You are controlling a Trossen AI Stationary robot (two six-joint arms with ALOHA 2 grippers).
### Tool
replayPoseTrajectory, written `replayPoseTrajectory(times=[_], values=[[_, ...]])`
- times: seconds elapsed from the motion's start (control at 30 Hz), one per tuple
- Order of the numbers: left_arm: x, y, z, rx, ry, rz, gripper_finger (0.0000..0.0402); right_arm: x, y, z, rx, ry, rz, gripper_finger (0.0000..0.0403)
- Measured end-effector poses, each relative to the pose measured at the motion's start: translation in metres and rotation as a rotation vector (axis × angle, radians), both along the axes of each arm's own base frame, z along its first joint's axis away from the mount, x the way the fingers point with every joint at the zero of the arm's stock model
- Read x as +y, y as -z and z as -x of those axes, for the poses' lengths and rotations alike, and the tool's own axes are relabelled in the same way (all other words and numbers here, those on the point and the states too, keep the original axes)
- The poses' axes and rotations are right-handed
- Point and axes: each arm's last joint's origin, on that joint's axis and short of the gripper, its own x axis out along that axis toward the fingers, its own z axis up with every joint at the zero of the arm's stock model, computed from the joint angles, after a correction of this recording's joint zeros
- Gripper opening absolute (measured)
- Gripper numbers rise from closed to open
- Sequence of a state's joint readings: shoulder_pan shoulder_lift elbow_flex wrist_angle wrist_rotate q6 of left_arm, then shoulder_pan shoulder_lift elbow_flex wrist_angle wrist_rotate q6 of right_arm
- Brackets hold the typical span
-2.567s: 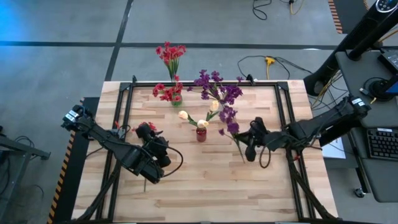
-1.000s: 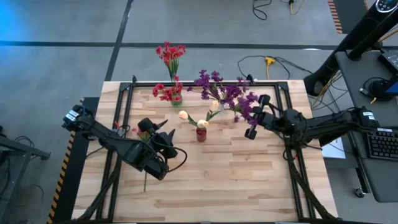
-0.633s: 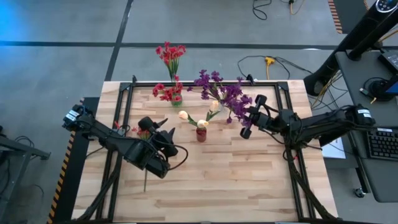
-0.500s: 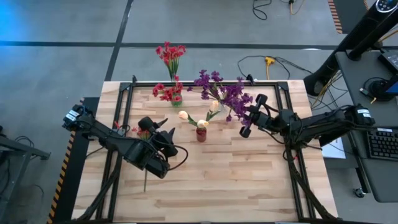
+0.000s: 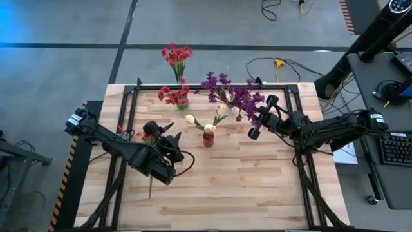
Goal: Sort flowers into vase by color
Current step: Put the purple flowers into the transparent vase
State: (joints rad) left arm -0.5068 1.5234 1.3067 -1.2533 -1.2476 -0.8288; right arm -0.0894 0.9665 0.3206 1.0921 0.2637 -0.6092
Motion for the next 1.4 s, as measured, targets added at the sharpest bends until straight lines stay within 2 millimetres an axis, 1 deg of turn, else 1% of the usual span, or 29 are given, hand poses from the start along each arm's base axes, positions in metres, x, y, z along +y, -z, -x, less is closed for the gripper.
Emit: replayPoseTrajectory(times=[0.47, 0.9, 1.4], values=[[0.0, 0.0, 0.0, 0.0, 0.0, 0.001, 0.021, -0.002, -0.002, 0.001, -0.029, 0.003, -0.014, 0.0017], [0.0, 0.0, 0.0, 0.0, 0.0, 0.001, 0.021, -0.003, 0.01, -0.009, 0.01, -0.004, -0.038, 0.0018], [0.0, 0.0, 0.0, 0.002, 0.001, 0.001, 0.021, -0.003, 0.01, -0.01, 0.014, 0.009, -0.009, 0.0018]])
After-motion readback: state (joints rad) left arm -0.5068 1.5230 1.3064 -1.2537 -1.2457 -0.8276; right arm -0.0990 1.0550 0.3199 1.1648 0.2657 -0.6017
